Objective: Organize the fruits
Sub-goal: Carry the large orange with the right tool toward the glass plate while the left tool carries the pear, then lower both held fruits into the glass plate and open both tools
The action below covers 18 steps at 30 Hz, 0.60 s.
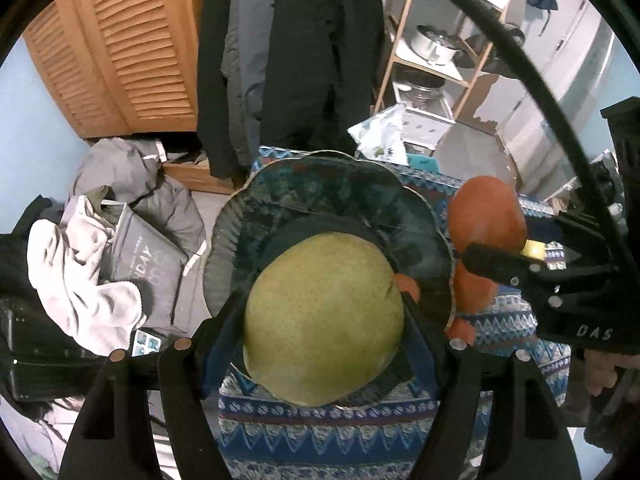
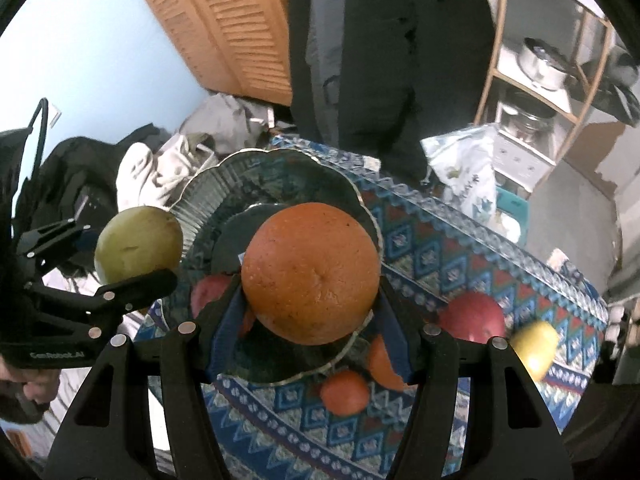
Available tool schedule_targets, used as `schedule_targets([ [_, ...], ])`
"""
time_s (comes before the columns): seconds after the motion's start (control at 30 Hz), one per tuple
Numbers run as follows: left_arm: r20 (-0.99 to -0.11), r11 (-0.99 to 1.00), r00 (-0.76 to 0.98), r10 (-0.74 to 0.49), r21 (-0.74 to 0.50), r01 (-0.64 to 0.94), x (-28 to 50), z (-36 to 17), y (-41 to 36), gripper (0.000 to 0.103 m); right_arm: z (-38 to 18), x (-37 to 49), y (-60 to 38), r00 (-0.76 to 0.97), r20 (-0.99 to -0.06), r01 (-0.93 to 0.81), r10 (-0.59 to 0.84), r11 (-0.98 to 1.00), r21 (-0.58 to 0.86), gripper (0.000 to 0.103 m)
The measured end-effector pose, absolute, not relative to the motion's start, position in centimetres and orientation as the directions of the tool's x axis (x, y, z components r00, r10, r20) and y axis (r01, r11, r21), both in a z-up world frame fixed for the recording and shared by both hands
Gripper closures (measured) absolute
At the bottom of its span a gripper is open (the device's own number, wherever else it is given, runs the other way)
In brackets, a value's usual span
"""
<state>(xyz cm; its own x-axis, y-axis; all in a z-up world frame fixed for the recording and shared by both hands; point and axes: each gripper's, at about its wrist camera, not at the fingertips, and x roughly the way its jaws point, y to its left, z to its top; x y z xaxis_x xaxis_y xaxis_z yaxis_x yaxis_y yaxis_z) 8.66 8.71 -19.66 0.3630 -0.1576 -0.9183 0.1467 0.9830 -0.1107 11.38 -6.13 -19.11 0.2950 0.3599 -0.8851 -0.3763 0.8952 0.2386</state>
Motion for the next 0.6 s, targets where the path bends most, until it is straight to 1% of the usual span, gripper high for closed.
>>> schedule_targets([
  [0.4,-0.946,0.988,0.298,-0.129,-0.098,0.119,11.2,-24.0,9.8,0.027,-24.7,14.7,-3.3,0.181,-0.921,-0.385,0.344,0.887,0.255,0.040],
  [0.6,-0.959,0.989,0.256,-0.126,-0.101,0.107,11.8,-25.7,9.9,0.027,-26.0,15.4,-2.5,0.155,-0.928,-0.372,0.338,0.891,0.262,0.040],
])
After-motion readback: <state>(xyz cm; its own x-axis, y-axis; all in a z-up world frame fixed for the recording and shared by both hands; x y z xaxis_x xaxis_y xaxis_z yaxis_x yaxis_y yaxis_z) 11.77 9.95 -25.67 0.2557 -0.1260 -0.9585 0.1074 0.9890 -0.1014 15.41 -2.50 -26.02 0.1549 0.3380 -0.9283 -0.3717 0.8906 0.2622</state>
